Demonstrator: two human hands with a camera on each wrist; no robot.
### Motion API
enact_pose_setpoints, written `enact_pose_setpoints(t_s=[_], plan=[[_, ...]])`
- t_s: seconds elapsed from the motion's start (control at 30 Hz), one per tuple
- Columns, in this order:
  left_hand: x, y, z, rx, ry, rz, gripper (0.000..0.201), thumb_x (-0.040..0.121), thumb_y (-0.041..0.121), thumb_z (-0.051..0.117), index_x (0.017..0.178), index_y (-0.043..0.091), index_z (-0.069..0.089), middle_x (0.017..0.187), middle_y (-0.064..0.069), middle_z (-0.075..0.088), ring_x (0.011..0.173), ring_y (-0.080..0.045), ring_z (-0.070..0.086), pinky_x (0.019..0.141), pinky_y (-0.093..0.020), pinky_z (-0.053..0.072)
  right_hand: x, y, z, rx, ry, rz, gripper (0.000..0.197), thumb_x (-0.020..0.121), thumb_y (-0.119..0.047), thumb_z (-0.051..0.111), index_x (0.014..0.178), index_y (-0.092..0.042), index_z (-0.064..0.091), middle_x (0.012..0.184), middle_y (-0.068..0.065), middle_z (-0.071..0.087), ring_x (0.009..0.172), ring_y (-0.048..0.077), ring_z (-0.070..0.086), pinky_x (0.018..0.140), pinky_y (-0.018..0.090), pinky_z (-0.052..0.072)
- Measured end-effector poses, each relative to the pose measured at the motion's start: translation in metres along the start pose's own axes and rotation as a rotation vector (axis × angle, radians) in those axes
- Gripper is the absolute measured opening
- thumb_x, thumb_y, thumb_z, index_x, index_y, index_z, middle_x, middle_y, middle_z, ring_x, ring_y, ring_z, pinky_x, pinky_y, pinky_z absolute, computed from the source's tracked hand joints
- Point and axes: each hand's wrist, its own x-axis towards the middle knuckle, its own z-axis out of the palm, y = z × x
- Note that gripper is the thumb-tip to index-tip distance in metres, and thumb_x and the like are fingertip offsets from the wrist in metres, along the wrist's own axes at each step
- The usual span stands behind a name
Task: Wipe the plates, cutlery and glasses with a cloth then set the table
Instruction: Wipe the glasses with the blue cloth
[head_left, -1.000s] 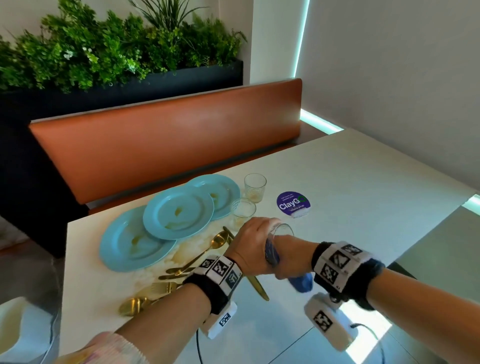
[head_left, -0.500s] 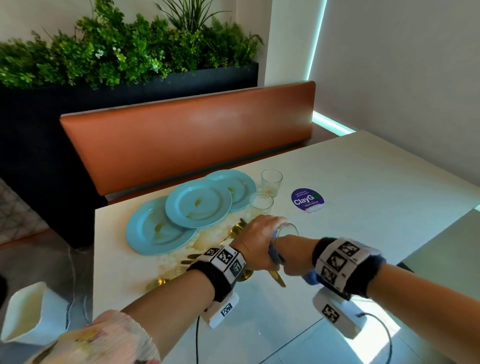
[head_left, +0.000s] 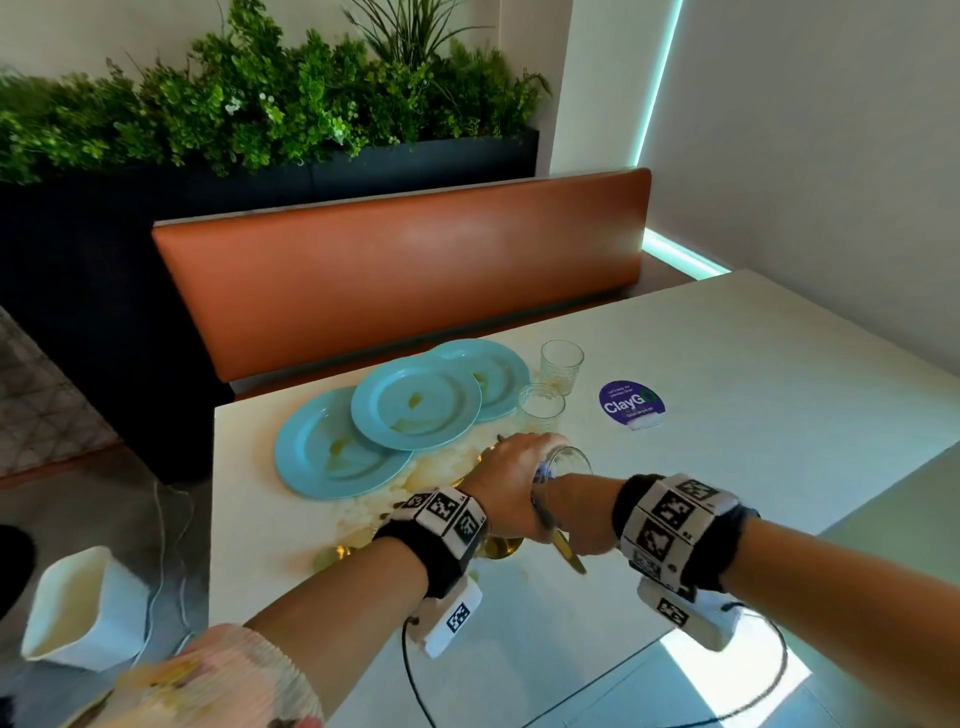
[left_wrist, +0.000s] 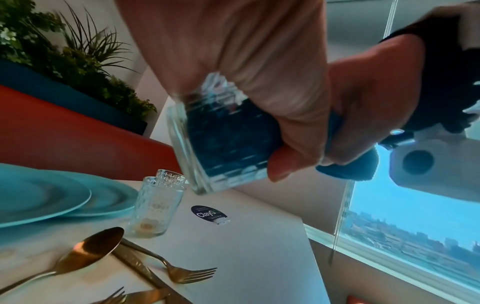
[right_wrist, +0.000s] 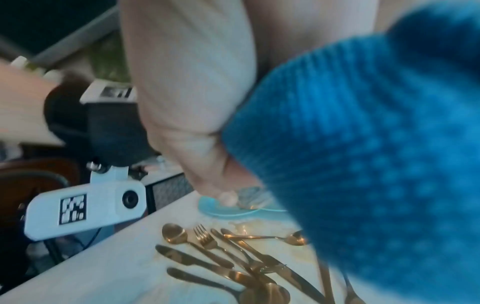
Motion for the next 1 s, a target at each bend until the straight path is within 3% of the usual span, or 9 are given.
enact_pose_setpoints(t_s=[0.1,0.2,0.27,0.4,0.5,0.6,0.73,0.83,1.0], plan=[[-0.002,-0.001,0.007,0.003,0.057,0.036,0.088,0.056,0.026,0.084,0.135,0.020,0.044,0.128,-0.002,0.054,0.119,-0.018,0.047,0.102,-0.032,0.041,0.006,0.006,-0.002,0.290,0.025,0.042,0.011,0.087,-0.002,0.050,0.086,-0.012,0.047,0.073,0.001,0.045,0.082,0.021,0.047,0.071,0.027,0.039],[-0.005,-0.008,0.019,0.103,0.343,0.172,0.072,0.054,0.027,0.080,0.120,0.012,0.057,0.110,-0.004,0.065,0.102,-0.021,0.060,0.090,-0.036,0.049,-0.003,0.006,-0.008,0.995,0.130,0.009,0.043,0.081,0.016,0.047,0.058,-0.019,0.056,0.055,-0.006,0.051,0.058,0.012,0.048,0.047,0.014,0.043],[-0.005,-0.014,0.022,0.160,0.506,0.270,0.064,0.055,0.023,0.077,0.113,0.011,0.055,0.101,-0.006,0.067,0.094,-0.020,0.059,0.087,-0.030,0.046,-0.003,0.005,-0.005,1.337,0.211,-0.011,0.054,0.077,0.026,0.037,0.042,-0.011,0.055,0.040,-0.002,0.053,0.049,0.015,0.050,0.038,0.013,0.039],[-0.007,-0.028,0.014,0.214,0.540,0.256,0.066,0.055,0.023,0.080,0.115,0.012,0.054,0.101,-0.004,0.066,0.091,-0.022,0.063,0.088,-0.025,0.040,0.010,-0.004,-0.002,1.584,0.282,0.090,0.025,0.076,0.022,0.039,0.067,0.003,0.053,0.059,0.012,0.056,0.057,0.023,0.050,0.046,0.022,0.042],[-0.017,-0.042,0.006,0.143,0.548,0.075,0.060,0.055,0.026,0.081,0.109,0.008,0.061,0.098,-0.003,0.068,0.087,-0.023,0.067,0.085,-0.031,0.051,0.016,-0.016,-0.009,1.642,0.320,0.177,0.023,0.077,0.018,0.043,0.092,0.005,0.055,0.082,0.017,0.055,0.064,0.026,0.050,0.055,0.028,0.040],[-0.037,-0.066,-0.007,0.077,0.611,-0.178,0.051,0.064,0.044,0.067,0.105,0.015,0.061,0.097,0.001,0.069,0.089,-0.022,0.067,0.085,-0.038,0.054,0.019,-0.020,-0.027,1.655,0.344,0.161,0.023,0.080,0.016,0.042,0.090,0.002,0.057,0.081,0.014,0.055,0.065,0.025,0.049,0.056,0.029,0.039],[-0.080,-0.102,-0.024,-0.143,0.666,-0.592,0.078,0.062,0.040,0.079,0.129,0.025,0.043,0.128,0.008,0.054,0.126,-0.014,0.046,0.117,-0.045,0.017,0.027,-0.020,-0.057,1.616,0.376,0.181,0.038,0.080,0.010,0.045,0.117,0.002,0.049,0.096,0.019,0.054,0.076,0.032,0.052,0.061,0.034,0.043],[-0.109,-0.125,-0.038,-0.292,0.745,-0.786,0.089,0.062,0.034,0.081,0.136,0.020,0.034,0.134,0.003,0.048,0.135,-0.020,0.034,0.120,-0.042,0.006,0.036,-0.022,-0.071,1.530,0.400,0.243,0.021,0.083,0.007,0.046,0.103,0.001,0.049,0.087,0.014,0.052,0.068,0.027,0.049,0.058,0.031,0.040],[-0.150,-0.168,-0.043,-0.393,0.693,-0.957,0.095,0.044,0.049,0.068,0.130,0.019,0.040,0.123,0.000,0.057,0.127,-0.025,0.044,0.118,-0.047,0.000,0.061,-0.038,-0.078,1.475,0.365,0.265,0.009,0.084,0.006,0.047,0.083,-0.003,0.047,0.079,0.013,0.049,0.065,0.026,0.047,0.057,0.034,0.039]])
